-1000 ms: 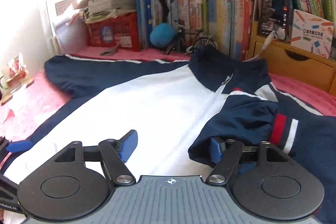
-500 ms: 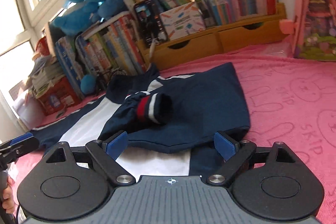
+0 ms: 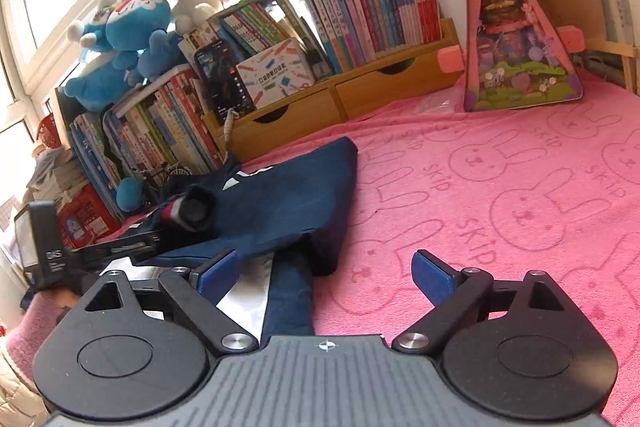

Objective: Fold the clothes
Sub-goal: 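Grasp the other striped cuff with the left gripper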

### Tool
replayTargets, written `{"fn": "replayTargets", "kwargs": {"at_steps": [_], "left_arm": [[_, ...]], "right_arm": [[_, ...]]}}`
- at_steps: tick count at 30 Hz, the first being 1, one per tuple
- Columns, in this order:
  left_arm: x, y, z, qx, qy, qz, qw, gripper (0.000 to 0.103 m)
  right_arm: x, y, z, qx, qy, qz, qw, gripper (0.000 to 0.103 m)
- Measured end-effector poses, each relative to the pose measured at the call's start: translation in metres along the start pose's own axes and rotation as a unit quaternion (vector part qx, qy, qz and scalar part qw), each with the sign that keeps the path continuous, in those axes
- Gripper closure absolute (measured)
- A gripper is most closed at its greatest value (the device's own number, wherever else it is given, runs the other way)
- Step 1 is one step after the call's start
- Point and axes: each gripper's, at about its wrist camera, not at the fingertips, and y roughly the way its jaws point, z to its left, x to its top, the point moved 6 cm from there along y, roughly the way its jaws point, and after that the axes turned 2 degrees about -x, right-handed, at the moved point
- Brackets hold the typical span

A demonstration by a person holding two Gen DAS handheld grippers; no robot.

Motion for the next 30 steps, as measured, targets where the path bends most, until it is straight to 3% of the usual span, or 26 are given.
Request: {"fn": "replayTargets", "kwargs": {"at_steps": [3, 5, 7, 9, 13, 17, 18, 20, 21, 26, 30], "left_arm": [[0.001, -0.008, 0.053, 0.026, -0.081, 0.005, 0.9964, 0.003], [-0.002, -0.016, 0.067, -0.018, -0.122, -0.003, 0.9923, 0.002], [-0.004, -0.019, 0.066, -0.067, -0.137, -0.005, 0.9883, 0.0], [-0.005, -0.014, 0.06, -0.091, -0.142, 0.002, 0.9856, 0.0], [-0.001, 0.011, 0.055, -0.053, -0.147, 0.015, 0.9876, 0.0], [0.009, 0.034, 0.053, -0.021, -0.142, -0.001, 0.9897, 0.0], [0.011, 0.038, 0.054, -0.019, -0.146, -0.005, 0.9891, 0.002], [0.016, 0.045, 0.055, -0.022, -0.159, -0.005, 0.987, 0.049], [0.018, 0.047, 0.057, -0.029, -0.167, -0.001, 0.9855, 0.049], [0.028, 0.033, 0.061, -0.014, -0.11, -0.039, 0.9931, 0.05], [0.034, 0.027, 0.077, -0.001, -0.084, -0.053, 0.995, 0.049]], "right_arm": [[-0.002, 0.005, -0.006, 0.004, 0.014, 0.003, 1.0, 0.01], [-0.006, 0.01, -0.003, 0.008, 0.014, 0.006, 1.0, 0.01], [-0.009, 0.015, 0.003, 0.01, 0.009, 0.01, 1.0, 0.01], [-0.013, 0.018, 0.011, 0.01, -0.007, 0.012, 1.0, 0.01], [-0.017, 0.02, 0.035, -0.016, -0.087, 0.006, 0.996, 0.009], [-0.022, 0.024, 0.056, -0.06, -0.179, -0.001, 0.982, 0.008], [-0.024, 0.027, 0.061, -0.074, -0.202, -0.001, 0.977, 0.008], [-0.028, 0.035, 0.069, -0.096, -0.242, 0.001, 0.965, 0.008], [-0.029, 0.04, 0.073, -0.104, -0.259, 0.004, 0.96, 0.008], [-0.027, 0.072, 0.085, -0.118, -0.319, 0.008, 0.94, 0.008], [-0.011, 0.101, 0.081, -0.166, -0.371, -0.012, 0.914, 0.008]]}}
